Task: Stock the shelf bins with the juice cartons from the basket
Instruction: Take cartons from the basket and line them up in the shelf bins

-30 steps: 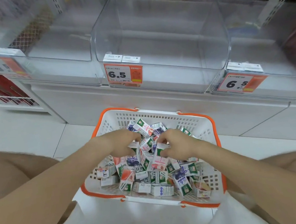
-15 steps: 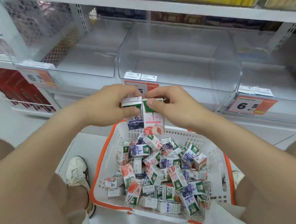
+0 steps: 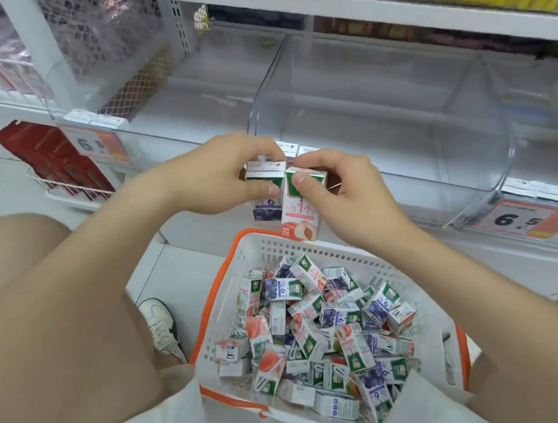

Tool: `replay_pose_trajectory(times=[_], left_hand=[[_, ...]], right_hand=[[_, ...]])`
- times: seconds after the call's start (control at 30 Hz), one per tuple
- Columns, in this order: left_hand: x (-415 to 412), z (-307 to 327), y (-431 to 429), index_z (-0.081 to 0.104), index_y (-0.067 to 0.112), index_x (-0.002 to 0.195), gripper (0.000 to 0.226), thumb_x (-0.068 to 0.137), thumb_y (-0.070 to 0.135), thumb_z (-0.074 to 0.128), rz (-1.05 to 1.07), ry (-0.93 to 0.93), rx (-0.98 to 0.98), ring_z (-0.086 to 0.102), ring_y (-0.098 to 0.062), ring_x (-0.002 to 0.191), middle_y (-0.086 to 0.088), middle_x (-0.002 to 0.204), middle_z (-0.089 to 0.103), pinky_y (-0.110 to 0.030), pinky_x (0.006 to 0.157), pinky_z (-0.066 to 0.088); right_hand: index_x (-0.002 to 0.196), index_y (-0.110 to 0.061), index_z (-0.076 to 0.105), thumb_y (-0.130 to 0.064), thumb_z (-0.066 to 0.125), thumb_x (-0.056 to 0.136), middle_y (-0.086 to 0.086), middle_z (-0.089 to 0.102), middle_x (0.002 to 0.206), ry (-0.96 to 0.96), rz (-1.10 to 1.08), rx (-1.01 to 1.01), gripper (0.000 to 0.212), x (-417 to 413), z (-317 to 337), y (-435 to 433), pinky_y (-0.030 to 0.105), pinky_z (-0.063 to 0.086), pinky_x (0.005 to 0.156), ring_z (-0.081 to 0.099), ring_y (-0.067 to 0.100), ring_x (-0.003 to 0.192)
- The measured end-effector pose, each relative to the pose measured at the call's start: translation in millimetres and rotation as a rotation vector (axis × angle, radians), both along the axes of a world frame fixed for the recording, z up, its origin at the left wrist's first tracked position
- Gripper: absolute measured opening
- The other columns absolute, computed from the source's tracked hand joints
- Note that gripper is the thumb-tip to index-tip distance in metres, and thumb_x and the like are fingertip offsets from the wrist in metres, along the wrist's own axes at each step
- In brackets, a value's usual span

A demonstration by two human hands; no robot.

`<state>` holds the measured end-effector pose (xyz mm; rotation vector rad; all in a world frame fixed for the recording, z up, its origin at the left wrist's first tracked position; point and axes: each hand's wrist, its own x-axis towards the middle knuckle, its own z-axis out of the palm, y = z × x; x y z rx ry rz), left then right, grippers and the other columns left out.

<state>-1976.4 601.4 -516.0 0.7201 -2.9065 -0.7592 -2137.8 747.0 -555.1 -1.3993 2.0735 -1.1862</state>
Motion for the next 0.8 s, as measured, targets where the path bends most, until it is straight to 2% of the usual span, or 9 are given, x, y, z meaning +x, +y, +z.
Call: replay_pose_trajectory(times=[0.1, 0.2, 0.3, 0.4, 0.5, 0.63, 0.67, 0.73, 0.8], left_hand=[[17, -1, 2, 0.063, 0.035, 0.132, 0.035, 0.098, 0.039, 0.071, 0.057, -0.047, -0.012, 0.059, -0.007, 0.091, 0.007, 0.108, 0.057, -0.037, 0.090, 0.050], [33, -4, 0, 0.062, 0.037, 0.131, 0.034, 0.098, 0.041, 0.070, 0.120, -0.062, -0.042, 0.060, -0.015, 0.094, 0.005, 0.108, 0.057, -0.041, 0.092, 0.051], [53, -10, -8, 0.061, 0.035, 0.128, 0.031, 0.099, 0.040, 0.069, 0.205, -0.032, -0.046, 0.057, -0.012, 0.090, 0.005, 0.108, 0.051, -0.038, 0.088, 0.048], [73, -20, -23, 0.060, 0.026, 0.129, 0.030, 0.101, 0.032, 0.067, 0.261, -0.042, -0.066, 0.058, -0.016, 0.094, 0.005, 0.116, 0.044, -0.039, 0.092, 0.048], [90, -32, -39, 0.059, 0.019, 0.133, 0.036, 0.099, 0.026, 0.068, 0.347, -0.104, -0.131, 0.063, -0.032, 0.098, 0.000, 0.132, 0.036, -0.048, 0.093, 0.052], [104, -42, -53, 0.066, 0.019, 0.127, 0.039, 0.090, 0.029, 0.075, 0.554, -0.126, -0.219, 0.064, -0.040, 0.099, -0.001, 0.135, 0.041, -0.051, 0.085, 0.055], [107, -44, -56, 0.067, 0.018, 0.126, 0.039, 0.089, 0.028, 0.076, 0.592, -0.117, -0.214, 0.064, -0.041, 0.107, -0.002, 0.140, 0.042, -0.053, 0.089, 0.055], [110, -47, -61, 0.067, 0.018, 0.128, 0.040, 0.090, 0.026, 0.077, 0.631, -0.116, -0.187, 0.060, -0.045, 0.123, -0.005, 0.159, 0.035, -0.055, 0.096, 0.053], [111, -51, -65, 0.067, 0.019, 0.129, 0.039, 0.091, 0.024, 0.076, 0.621, -0.116, -0.157, 0.055, -0.045, 0.133, -0.004, 0.170, 0.024, -0.055, 0.100, 0.052]], right_hand=[[0.125, -0.027, 0.074, -0.041, 0.069, 0.097, -0.003, 0.076, 0.086, 0.034, 0.035, -0.028, 0.031, 10, 2, 1, 0.040, 0.057, 0.074, 0.067, 0.010, 0.073], [0.127, -0.025, 0.072, -0.044, 0.069, 0.095, -0.011, 0.076, 0.097, 0.045, 0.068, -0.055, 0.037, 25, 2, -5, 0.042, 0.060, 0.080, 0.071, 0.008, 0.083], [0.126, -0.028, 0.071, -0.039, 0.072, 0.097, -0.020, 0.069, 0.096, 0.093, 0.052, -0.070, 0.031, 37, 7, -12, 0.029, 0.055, 0.078, 0.062, -0.003, 0.075], [0.130, -0.033, 0.067, -0.040, 0.069, 0.098, -0.015, 0.071, 0.102, 0.131, 0.024, -0.140, 0.032, 54, 20, -27, 0.037, 0.054, 0.086, 0.063, 0.004, 0.083], [0.133, -0.022, 0.066, -0.026, 0.068, 0.100, -0.008, 0.072, 0.119, 0.182, 0.033, -0.313, 0.034, 77, 31, -63, 0.040, 0.054, 0.094, 0.066, 0.013, 0.104], [0.135, -0.008, 0.065, -0.011, 0.066, 0.098, 0.004, 0.069, 0.122, 0.319, 0.031, -0.402, 0.037, 104, 37, -139, 0.011, 0.037, 0.098, 0.061, 0.018, 0.111], [0.137, -0.006, 0.063, -0.010, 0.066, 0.099, 0.007, 0.067, 0.125, 0.351, 0.051, -0.383, 0.038, 109, 37, -159, 0.012, 0.037, 0.098, 0.060, 0.020, 0.114], [0.140, -0.005, 0.061, -0.009, 0.065, 0.099, 0.011, 0.065, 0.130, 0.418, 0.102, -0.308, 0.041, 116, 33, -193, 0.030, 0.044, 0.102, 0.060, 0.028, 0.119], [0.134, -0.006, 0.064, -0.009, 0.066, 0.099, 0.012, 0.067, 0.127, 0.491, 0.125, -0.200, 0.036, 119, 29, -219, 0.041, 0.047, 0.095, 0.061, 0.033, 0.118]])
